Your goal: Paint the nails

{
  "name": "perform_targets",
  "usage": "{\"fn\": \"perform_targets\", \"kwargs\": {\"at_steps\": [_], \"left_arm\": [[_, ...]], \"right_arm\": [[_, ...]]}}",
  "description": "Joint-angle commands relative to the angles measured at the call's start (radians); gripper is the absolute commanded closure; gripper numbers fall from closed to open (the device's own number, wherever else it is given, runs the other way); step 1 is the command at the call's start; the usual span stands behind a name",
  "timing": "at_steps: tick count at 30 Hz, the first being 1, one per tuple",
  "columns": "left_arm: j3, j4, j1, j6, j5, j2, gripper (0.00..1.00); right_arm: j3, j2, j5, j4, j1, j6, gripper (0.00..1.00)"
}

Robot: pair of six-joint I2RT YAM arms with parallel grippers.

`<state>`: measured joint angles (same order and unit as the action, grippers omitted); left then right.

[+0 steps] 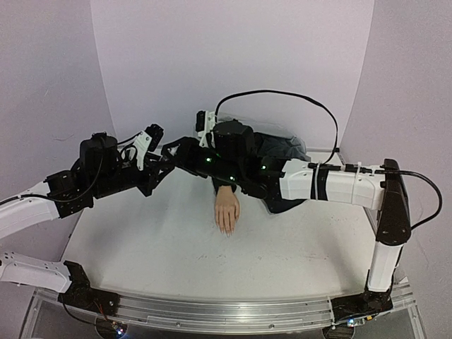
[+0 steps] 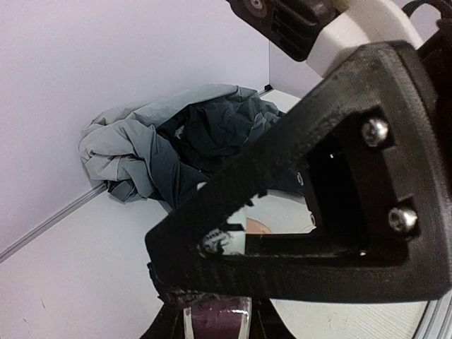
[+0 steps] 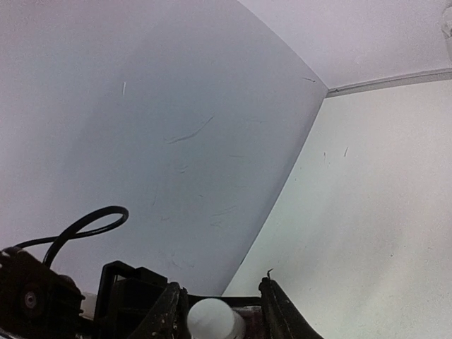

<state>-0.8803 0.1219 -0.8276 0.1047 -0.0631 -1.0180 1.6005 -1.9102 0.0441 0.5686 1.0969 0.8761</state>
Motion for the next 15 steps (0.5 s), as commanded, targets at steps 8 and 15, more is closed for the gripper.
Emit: {"fn": "perform_targets", "kwargs": {"at_steps": [8, 15], "left_arm": [[-0.013, -0.053, 0.001, -0.01, 0.017, 0.04, 1.0], [-0.011, -0.057, 0.001, -0.058, 0.118, 0.038, 1.0]], "right_arm": [[0.074, -0.018, 0.166, 0.02, 0.031, 0.029, 0.84], [-0.017, 0.044, 0.165, 0.071, 0.029, -0.025, 0.98]]}}
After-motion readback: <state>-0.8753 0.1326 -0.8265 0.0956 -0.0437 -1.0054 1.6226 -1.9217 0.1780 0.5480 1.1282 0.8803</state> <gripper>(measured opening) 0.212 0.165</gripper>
